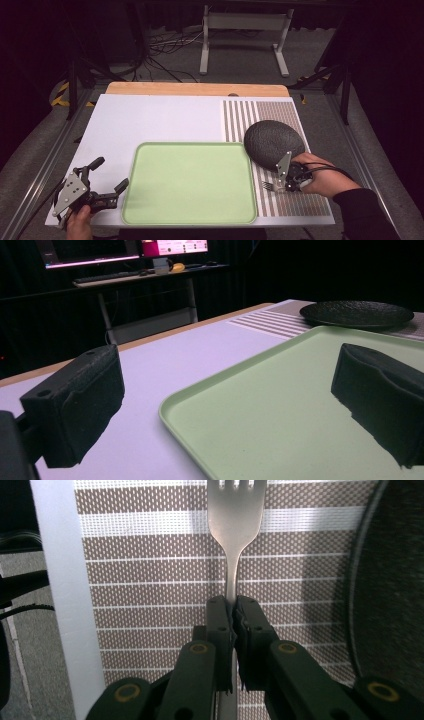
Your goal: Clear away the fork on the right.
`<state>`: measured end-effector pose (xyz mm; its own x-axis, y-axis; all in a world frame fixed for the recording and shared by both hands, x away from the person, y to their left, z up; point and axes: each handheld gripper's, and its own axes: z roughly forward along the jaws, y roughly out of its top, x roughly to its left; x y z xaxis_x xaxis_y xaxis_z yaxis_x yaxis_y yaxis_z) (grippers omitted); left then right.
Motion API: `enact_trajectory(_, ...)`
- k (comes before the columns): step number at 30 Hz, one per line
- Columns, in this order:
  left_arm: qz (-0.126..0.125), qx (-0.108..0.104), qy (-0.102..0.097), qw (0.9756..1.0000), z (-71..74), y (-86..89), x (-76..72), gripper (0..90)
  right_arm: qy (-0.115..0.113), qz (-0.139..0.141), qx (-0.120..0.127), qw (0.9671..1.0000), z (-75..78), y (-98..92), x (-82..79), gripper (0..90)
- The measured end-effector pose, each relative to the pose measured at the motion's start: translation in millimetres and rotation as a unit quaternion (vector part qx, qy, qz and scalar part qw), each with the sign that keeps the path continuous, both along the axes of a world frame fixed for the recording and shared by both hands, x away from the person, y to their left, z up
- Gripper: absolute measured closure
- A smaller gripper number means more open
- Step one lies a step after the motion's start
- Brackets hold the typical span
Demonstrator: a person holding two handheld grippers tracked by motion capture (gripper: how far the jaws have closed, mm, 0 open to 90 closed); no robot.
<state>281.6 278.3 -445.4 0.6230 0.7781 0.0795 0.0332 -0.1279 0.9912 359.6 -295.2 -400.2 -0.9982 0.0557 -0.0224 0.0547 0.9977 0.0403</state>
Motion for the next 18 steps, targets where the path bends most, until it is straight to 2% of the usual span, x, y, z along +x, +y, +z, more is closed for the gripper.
enact_trajectory(10, 0.001, -0.001, 0.0, 1.0, 0.0, 0.1, -0.1, 1.1, -0.025, -0.015, 0.031, 0.9991, 28.4, -2.4, -2.3, 85.4)
enact_trajectory(18, 0.001, -0.001, 0.002, 1.0, -0.2, 0.2, 0.3, 1.2, -0.043, -0.026, 0.043, 0.9978, 39.6, -2.5, -3.4, 85.3)
